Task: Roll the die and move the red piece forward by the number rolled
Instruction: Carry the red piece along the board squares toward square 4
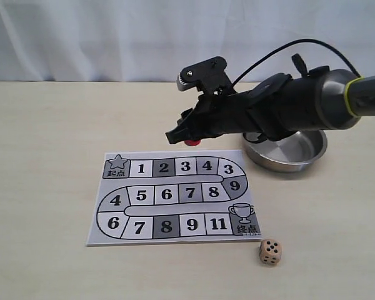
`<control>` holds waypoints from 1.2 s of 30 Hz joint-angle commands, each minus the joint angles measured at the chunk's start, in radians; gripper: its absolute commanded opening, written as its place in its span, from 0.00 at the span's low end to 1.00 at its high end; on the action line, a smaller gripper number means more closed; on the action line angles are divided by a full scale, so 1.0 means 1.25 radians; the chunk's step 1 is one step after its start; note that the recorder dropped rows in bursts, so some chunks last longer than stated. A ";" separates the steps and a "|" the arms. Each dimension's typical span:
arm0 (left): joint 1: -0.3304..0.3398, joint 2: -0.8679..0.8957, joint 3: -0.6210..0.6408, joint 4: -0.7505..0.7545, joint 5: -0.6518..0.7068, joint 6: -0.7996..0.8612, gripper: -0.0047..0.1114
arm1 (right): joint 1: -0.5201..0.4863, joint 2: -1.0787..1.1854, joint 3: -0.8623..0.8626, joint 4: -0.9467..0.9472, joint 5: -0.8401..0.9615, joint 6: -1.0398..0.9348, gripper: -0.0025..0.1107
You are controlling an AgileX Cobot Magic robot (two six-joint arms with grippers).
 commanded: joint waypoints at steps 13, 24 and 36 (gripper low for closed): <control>0.000 -0.002 0.001 -0.001 -0.009 0.003 0.04 | -0.063 0.033 0.077 0.017 0.005 0.007 0.06; 0.000 -0.002 0.001 -0.001 -0.009 0.003 0.04 | -0.056 0.084 0.076 0.017 -0.005 0.001 0.06; 0.000 -0.002 0.001 -0.001 -0.009 0.003 0.04 | -0.056 -0.029 0.076 0.017 -0.021 0.001 0.06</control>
